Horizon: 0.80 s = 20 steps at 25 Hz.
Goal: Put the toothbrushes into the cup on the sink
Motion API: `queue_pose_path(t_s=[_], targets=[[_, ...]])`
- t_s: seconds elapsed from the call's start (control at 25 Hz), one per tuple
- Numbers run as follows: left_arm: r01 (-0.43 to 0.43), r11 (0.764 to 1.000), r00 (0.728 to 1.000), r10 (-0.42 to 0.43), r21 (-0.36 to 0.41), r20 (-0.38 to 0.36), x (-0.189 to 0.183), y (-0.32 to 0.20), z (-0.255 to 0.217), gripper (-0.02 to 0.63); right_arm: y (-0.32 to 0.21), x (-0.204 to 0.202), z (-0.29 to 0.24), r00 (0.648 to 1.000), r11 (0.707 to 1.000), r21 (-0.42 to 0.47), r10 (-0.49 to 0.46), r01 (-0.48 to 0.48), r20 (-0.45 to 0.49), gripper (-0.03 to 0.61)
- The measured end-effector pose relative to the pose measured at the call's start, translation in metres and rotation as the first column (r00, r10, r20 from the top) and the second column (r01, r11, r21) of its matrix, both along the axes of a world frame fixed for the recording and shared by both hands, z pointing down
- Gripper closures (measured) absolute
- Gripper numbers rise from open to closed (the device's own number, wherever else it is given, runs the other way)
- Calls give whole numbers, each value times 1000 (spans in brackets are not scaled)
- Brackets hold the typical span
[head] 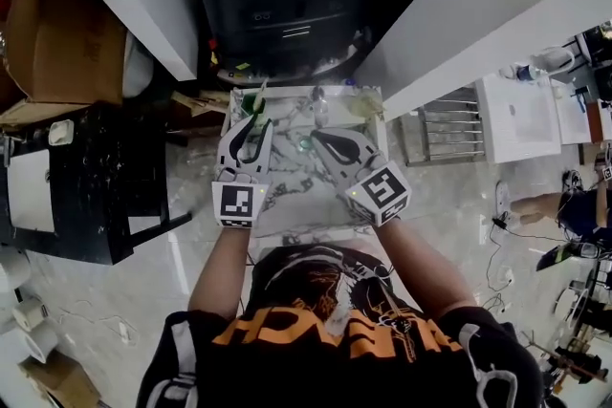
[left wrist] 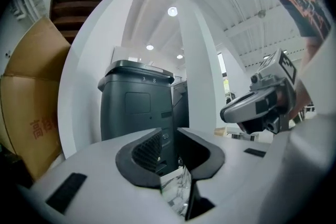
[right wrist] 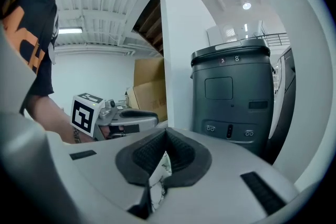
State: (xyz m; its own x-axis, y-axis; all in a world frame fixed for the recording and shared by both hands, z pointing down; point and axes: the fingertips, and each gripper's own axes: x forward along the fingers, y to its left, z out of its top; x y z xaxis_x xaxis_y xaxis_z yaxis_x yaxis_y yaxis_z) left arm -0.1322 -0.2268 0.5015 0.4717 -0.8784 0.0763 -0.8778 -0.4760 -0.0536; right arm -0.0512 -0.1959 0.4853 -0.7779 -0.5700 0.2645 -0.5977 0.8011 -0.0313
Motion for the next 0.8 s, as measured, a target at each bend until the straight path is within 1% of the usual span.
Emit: queue_pose_path(t_s=[0.12,0.2,0.24,0.32,0.44,0.52,0.68,0.8], targets=[[-35,999,999,35,33,2,14,13,-21,524,9,14,-9,999,1000,16,17,-17,33,565],[-48,996,999,48,69,1,24,24,-40,549,15,23,-19,998,999,26,30,-31,59,565],[-48,995,999,49,87,-8,29,30,-51,570,19,28,-24,997,999,29,33,-35,70,565],[-50,993,998,53,105,-30,40,42,-70,581,28,36,-40,995,998,47,24,-28,92,565],[-78,992,995,85,103,-61,58,59,-90,588,42,40,-77,990,992,128,-5,-13,141,565],[-112,989,991,118,94,-58,71,70,-97,591,51,44,-97,986,985,174,-19,-9,163,565],[-186,978,982,188,92,-17,99,84,-107,591,61,51,-118,981,976,216,-37,-5,192,565],[-207,975,978,210,79,-22,115,88,-115,591,60,57,-121,980,973,231,-40,-6,194,565]])
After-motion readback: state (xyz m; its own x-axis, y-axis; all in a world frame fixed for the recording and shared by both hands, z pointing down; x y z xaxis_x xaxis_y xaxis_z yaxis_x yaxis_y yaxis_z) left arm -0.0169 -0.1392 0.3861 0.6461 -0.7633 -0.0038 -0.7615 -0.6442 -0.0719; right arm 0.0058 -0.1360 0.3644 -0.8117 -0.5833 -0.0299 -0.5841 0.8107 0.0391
